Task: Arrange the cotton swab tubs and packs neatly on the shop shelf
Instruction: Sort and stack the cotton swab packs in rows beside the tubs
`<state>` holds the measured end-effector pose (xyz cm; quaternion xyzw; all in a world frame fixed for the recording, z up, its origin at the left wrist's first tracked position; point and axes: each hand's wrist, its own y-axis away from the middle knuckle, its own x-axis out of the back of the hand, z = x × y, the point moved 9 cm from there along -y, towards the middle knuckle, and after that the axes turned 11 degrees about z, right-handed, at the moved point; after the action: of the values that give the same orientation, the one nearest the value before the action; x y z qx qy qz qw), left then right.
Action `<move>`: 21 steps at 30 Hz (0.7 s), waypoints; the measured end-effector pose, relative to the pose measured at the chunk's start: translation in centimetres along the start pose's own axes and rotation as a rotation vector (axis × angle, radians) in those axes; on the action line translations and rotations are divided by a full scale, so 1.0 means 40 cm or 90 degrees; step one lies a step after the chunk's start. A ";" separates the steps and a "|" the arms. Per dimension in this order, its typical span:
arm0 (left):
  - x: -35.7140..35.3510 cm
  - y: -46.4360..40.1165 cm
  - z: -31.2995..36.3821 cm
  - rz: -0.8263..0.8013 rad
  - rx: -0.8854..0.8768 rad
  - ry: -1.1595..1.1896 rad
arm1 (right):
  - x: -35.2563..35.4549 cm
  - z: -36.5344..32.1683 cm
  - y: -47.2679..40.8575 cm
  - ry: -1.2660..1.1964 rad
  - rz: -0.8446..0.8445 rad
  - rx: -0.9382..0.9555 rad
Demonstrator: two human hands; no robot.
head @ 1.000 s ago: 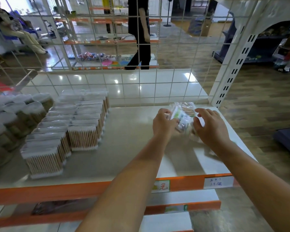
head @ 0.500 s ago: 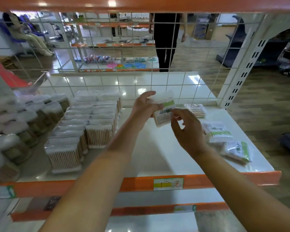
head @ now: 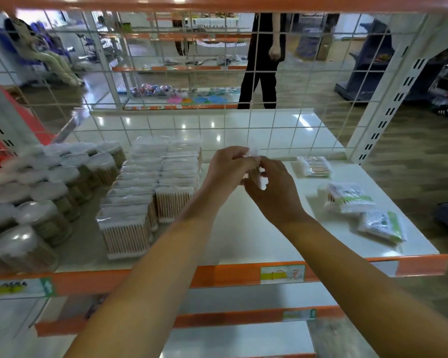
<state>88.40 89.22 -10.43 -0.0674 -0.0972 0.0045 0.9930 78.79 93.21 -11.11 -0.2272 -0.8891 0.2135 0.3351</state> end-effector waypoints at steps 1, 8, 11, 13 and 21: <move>0.005 0.007 0.007 -0.012 -0.009 0.005 | 0.001 -0.001 -0.001 -0.003 0.007 0.001; 0.048 0.015 0.006 -0.064 -0.033 -0.089 | 0.010 0.004 -0.003 -0.060 0.052 -0.048; 0.095 0.006 0.021 -0.053 -0.117 -0.214 | -0.007 -0.016 0.011 -0.090 0.028 -0.062; 0.139 0.008 0.041 -0.032 -0.175 -0.274 | -0.032 -0.029 0.025 -0.126 -0.005 -0.079; 0.326 -0.005 0.052 0.091 -0.260 -0.397 | -0.174 -0.112 0.083 -0.187 -0.144 -0.045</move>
<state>100.79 89.60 -5.86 -0.2656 -0.3885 0.0745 0.8792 87.43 93.12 -13.29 -0.1037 -0.9553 0.1737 0.2153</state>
